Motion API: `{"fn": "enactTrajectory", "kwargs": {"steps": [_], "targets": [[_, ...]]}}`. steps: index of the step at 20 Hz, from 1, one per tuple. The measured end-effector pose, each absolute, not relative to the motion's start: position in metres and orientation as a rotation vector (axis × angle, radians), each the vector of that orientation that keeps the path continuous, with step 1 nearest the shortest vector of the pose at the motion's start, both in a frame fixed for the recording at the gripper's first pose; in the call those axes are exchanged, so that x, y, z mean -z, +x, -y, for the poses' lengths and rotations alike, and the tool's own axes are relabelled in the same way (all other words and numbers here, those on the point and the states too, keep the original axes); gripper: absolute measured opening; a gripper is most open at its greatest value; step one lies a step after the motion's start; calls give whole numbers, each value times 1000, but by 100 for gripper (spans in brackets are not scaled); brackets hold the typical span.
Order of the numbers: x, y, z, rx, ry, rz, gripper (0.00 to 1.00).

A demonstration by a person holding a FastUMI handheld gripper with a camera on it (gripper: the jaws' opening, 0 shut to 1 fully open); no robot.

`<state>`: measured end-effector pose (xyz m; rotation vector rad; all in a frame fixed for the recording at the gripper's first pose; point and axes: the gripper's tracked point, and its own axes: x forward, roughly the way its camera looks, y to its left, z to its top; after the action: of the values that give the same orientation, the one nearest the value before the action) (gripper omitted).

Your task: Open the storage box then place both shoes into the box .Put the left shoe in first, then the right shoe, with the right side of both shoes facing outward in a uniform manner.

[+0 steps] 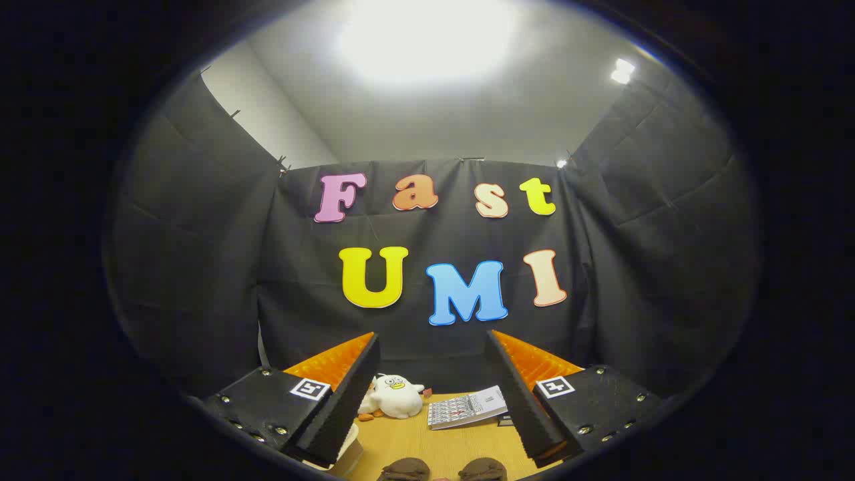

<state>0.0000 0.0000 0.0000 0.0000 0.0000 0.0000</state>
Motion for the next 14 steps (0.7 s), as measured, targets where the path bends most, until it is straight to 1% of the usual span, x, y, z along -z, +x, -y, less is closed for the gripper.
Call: {"fn": "enactTrajectory", "kwargs": {"steps": [14], "targets": [[7,-7,1,-23,50,-24,97]]}}
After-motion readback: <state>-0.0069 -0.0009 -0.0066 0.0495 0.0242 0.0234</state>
